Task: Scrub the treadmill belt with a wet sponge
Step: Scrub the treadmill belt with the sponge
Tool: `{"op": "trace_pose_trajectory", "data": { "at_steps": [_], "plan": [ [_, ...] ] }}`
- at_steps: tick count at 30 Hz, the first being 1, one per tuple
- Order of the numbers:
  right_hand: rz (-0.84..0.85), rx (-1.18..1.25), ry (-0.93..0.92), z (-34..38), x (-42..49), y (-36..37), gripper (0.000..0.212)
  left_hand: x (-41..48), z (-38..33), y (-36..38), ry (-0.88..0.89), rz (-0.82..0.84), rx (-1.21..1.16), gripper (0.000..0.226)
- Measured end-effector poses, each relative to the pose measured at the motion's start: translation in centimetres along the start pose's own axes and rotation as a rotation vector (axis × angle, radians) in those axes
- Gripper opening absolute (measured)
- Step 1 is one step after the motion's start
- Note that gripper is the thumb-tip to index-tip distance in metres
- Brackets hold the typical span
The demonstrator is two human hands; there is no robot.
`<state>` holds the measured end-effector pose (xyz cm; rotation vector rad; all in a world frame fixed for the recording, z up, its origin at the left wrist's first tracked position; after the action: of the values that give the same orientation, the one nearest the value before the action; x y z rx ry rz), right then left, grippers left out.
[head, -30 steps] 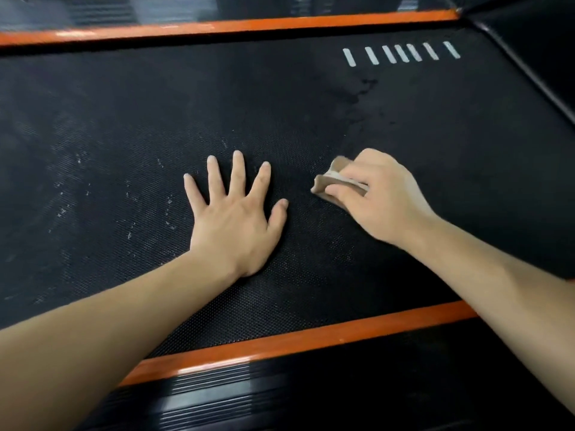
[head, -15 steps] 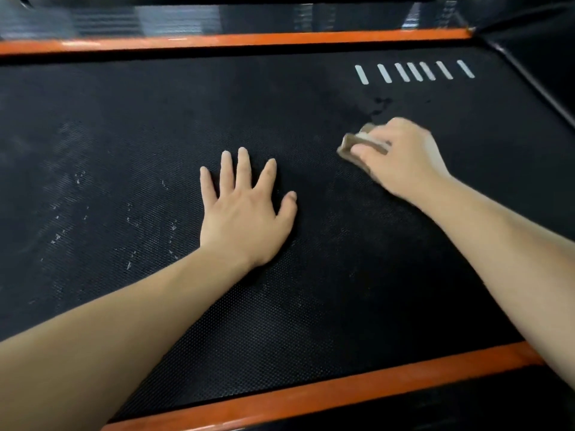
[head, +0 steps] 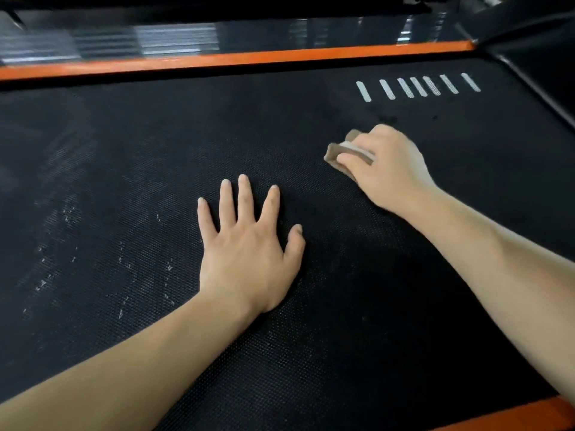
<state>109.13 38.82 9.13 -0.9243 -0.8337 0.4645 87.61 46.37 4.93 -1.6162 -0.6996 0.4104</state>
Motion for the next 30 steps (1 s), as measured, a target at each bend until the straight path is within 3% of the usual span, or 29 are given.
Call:
{"op": "trace_pose_trajectory", "data": {
  "at_steps": [3, 6, 11, 16, 18, 21, 23, 26, 30],
  "plan": [
    [0.006, 0.008, 0.004, -1.4, 2.0, -0.2, 0.028, 0.1, 0.0, 0.0, 0.003, 0.004, -0.006, 0.075],
    [-0.071, -0.032, 0.205, -4.3, 6.0, -0.3, 0.026, 0.0, 0.0, 0.0, 0.002, 0.001, -0.009, 0.075],
    [0.061, 0.077, -0.076, 1.2, 3.8, 2.3, 0.024, 0.1, 0.0, -0.1, 0.005, -0.01, -0.01, 0.075],
    [-0.077, -0.042, 0.202, -3.9, 9.6, 1.3, 0.021, 0.0, 0.0, -0.1, 0.018, -0.031, -0.02, 0.075],
    [-0.076, -0.019, 0.142, -2.3, 9.6, 2.4, 0.024, -0.1, -0.1, -0.2, 0.018, -0.038, -0.024, 0.074],
    [0.058, 0.071, -0.015, 0.8, 8.0, 4.1, 0.022, 0.1, -0.1, -0.3, 0.024, -0.047, -0.026, 0.075],
    [0.009, 0.033, 0.044, -1.0, 9.9, 3.5, 0.024, 0.2, -0.1, -0.2, 0.032, -0.059, -0.027, 0.075],
    [-0.106, -0.036, 0.292, -4.4, 13.0, 2.6, 0.026, 0.0, -0.2, -0.1, 0.037, -0.072, -0.03, 0.074],
    [-0.038, 0.046, 0.136, -0.9, 13.0, 5.4, 0.024, -0.1, -0.1, 0.0, 0.039, -0.08, -0.019, 0.072]
  ]
}}
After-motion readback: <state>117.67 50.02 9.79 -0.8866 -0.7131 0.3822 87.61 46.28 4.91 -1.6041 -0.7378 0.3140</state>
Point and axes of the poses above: each hand's wrist, its own x-axis towards the middle knuckle, its own y-axis out of the palm, z = x × y, the point moved 9 cm from there along x, towards the middle knuckle, and after that the axes turned 11 degrees about -z, right-handed, at the moved point
